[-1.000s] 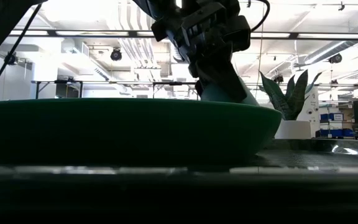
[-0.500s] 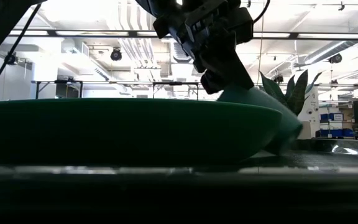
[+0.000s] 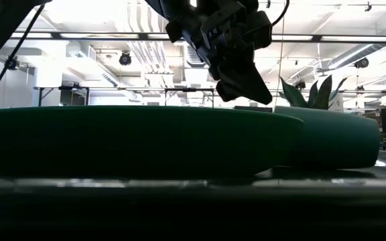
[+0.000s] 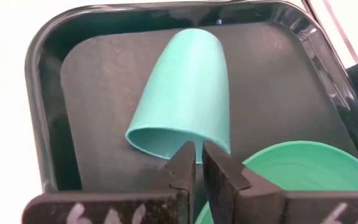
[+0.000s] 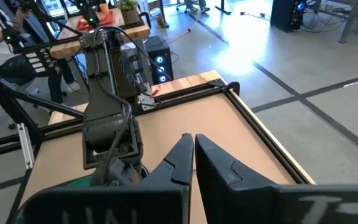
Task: Pick and place plate/cup/fork/spoon on tray
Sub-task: Put the green cup on the green tray to the top left of the green plate
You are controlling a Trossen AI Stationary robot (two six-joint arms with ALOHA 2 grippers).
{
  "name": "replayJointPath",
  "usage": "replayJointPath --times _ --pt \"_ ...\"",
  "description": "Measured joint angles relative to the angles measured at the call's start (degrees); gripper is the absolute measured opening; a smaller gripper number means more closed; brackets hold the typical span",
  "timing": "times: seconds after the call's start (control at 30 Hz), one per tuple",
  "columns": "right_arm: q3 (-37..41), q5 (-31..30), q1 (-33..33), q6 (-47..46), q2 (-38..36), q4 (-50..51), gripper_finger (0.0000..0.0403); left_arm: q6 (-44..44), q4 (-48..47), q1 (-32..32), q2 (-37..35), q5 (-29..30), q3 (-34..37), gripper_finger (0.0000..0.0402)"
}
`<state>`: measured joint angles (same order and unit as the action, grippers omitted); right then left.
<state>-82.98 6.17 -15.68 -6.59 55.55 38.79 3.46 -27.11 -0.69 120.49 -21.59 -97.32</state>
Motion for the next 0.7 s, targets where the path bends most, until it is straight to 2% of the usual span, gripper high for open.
replayJointPath --times 0.17,0.27,0.4,0.5,0.6,0.7 --pt "0.0 0.0 0.0 -1.4 0.0 2.8 0.0009 0.1 -3.7 0.6 -0.9 0.2 -0.9 0.0002" --pt "0.0 0.0 0.0 -1.9 0.0 5.1 0.0009 0.4 -9.6 1.0 -3.5 4.1 -1.4 0.0001" --pt "0.0 0.4 0.2 -2.0 0.0 6.0 0.0009 1.4 -17.9 1.0 -10.7 13.8 -0.8 0.0" --pt "0.0 3.5 0.2 -2.1 -0.2 6.8 0.0008 0.2 -24.2 0.9 -17.8 22.0 0.1 0.0" --pt "0.0 6.1 0.2 -3.2 0.0 9.4 0.0008 -4.9 -31.6 0.8 -25.2 31.7 1.0 0.0" --pt "0.0 6.0 1.1 -4.8 1.3 14.0 0.0008 -12.4 -40.1 0.6 -32.5 43.1 1.1 0.0"
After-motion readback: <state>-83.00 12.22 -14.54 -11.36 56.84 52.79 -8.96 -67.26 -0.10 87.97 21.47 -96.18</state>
